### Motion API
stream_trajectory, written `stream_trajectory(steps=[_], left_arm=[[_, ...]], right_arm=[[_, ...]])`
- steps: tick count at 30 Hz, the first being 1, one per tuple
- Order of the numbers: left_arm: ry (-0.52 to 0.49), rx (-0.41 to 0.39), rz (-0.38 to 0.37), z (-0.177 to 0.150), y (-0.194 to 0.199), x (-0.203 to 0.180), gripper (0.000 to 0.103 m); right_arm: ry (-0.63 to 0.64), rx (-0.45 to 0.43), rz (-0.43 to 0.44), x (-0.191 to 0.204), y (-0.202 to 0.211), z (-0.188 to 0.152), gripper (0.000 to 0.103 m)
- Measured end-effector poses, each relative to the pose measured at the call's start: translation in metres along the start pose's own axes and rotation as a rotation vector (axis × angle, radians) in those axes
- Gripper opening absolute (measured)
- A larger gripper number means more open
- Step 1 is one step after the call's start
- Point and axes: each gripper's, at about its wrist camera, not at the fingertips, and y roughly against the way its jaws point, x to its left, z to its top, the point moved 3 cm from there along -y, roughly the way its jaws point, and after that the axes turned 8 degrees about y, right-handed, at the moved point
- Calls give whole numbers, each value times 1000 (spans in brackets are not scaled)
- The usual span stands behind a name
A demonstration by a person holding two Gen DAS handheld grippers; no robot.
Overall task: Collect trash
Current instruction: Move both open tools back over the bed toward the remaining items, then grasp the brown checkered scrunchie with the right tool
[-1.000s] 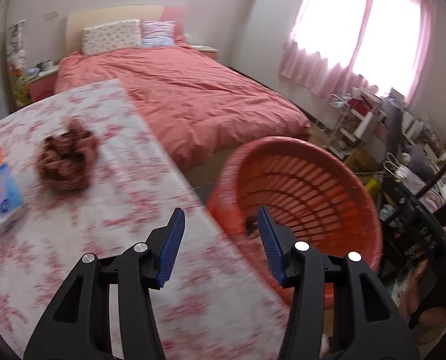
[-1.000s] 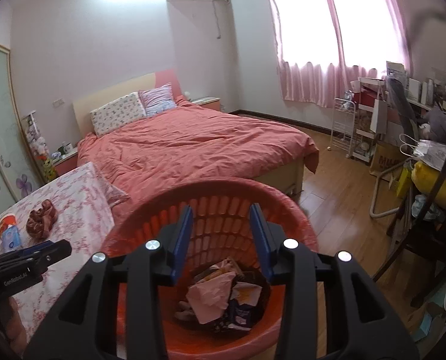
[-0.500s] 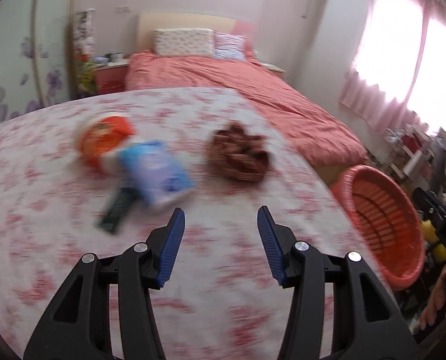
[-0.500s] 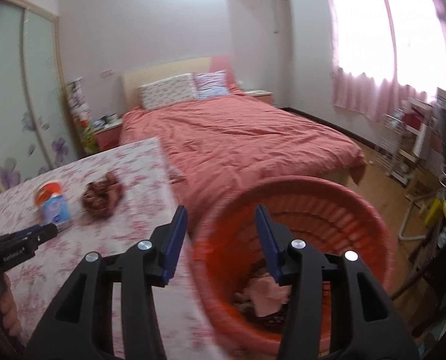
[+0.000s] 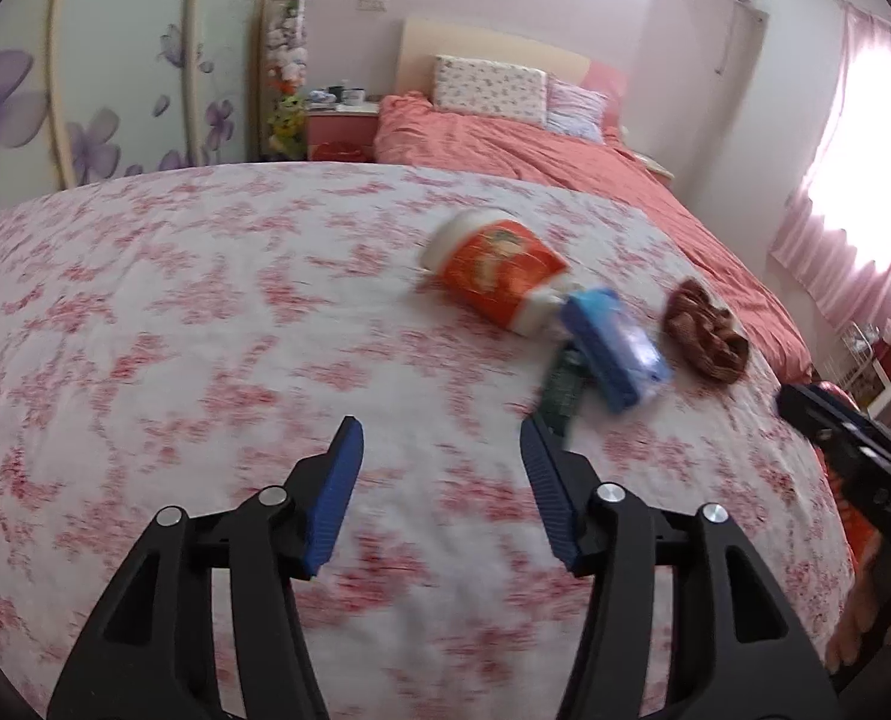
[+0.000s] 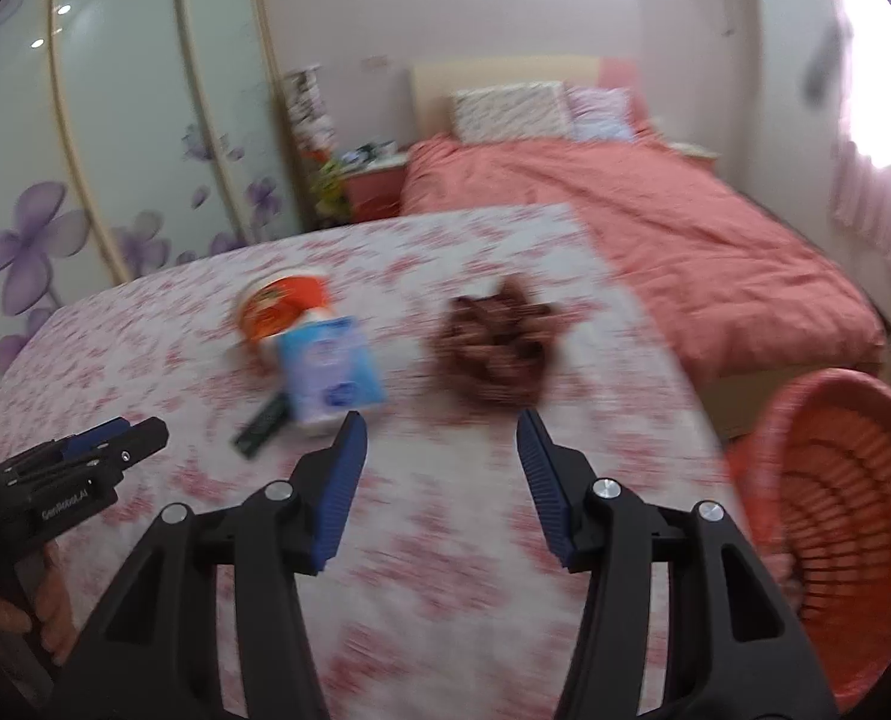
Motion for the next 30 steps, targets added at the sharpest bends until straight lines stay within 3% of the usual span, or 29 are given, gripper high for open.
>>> stream_trajectory(steps=[5, 10, 13, 17, 23, 30], left_arm=[[0, -36, 39, 8, 4, 21, 61], [37, -24, 15, 12, 3, 43, 61], [51, -15, 3, 13, 1, 47, 61], [46, -3, -6, 13, -6, 45, 61], [31, 3, -25, 13, -10, 35, 61], [5, 15, -50, 11, -12, 19, 61]], right_arm=[[-3, 57, 48, 29, -38, 10, 52], [-88, 22, -77, 13, -46, 21, 52], [-133, 49, -133, -8, -57, 27, 52], [-102, 135, -196, -17, -81, 30, 51], [-87, 189, -213, -24, -96, 24, 22], [-118, 181, -172, -29, -90, 21, 11]])
